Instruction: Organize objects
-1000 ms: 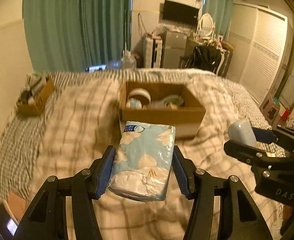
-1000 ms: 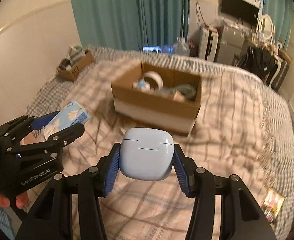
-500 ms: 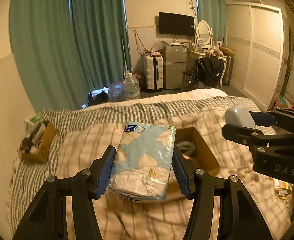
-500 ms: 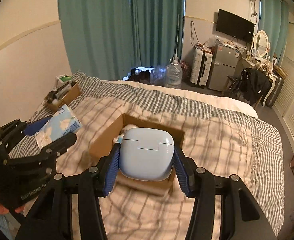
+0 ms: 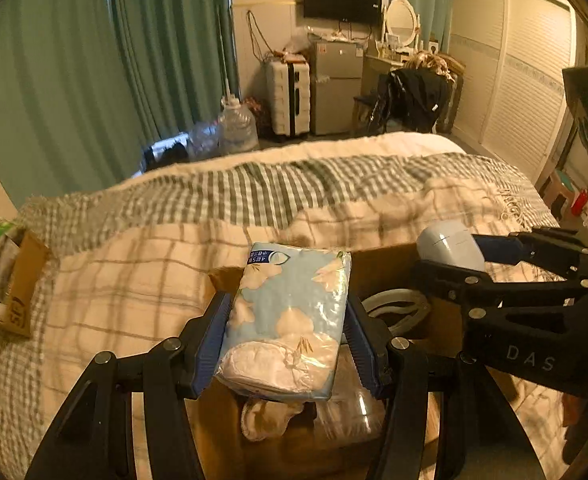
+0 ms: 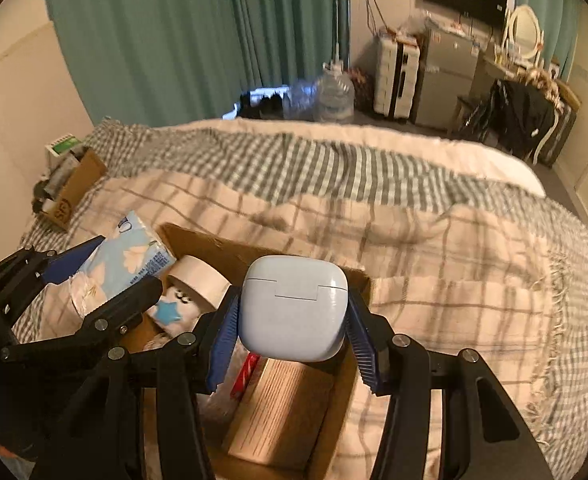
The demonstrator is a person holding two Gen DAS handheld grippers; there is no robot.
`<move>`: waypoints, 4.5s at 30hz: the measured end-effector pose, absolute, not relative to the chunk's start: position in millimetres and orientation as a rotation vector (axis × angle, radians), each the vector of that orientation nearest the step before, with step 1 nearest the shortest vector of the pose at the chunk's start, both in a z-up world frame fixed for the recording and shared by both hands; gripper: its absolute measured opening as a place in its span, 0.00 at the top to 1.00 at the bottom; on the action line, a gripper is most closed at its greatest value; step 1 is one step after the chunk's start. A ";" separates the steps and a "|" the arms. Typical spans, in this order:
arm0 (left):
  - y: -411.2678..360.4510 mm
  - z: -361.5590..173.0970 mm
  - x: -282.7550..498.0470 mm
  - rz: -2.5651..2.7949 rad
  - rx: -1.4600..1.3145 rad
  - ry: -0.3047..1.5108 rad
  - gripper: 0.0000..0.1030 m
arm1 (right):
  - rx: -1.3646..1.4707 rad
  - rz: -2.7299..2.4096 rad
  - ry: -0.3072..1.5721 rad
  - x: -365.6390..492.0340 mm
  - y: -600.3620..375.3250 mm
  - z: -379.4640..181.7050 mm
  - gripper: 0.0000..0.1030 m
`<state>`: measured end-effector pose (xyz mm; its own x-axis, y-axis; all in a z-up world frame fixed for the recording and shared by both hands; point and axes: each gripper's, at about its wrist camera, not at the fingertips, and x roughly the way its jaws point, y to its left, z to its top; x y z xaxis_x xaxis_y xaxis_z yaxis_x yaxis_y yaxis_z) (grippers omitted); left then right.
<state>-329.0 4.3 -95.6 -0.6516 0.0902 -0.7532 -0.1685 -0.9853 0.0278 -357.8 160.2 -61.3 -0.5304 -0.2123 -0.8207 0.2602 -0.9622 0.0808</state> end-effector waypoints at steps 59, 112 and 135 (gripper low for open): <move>10.6 -34.6 -32.2 3.086 -0.683 0.035 0.00 | 0.666 -2.960 0.113 -50.2 231.3 -8.2 0.00; 8.2 -38.9 -28.8 3.087 -0.734 0.039 0.00 | 0.690 -2.949 0.109 -53.3 227.0 -13.3 0.00; 2.4 -36.7 -29.3 3.093 -0.748 -0.002 0.00 | 0.693 -2.952 0.109 -53.7 226.4 -14.4 0.00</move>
<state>-29.2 2.4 -36.7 -0.8888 -0.0394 -0.4566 0.0401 -0.9992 0.0081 -53.7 226.4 -14.4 -0.8903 -0.0883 -0.4468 0.1210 -0.9916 -0.0451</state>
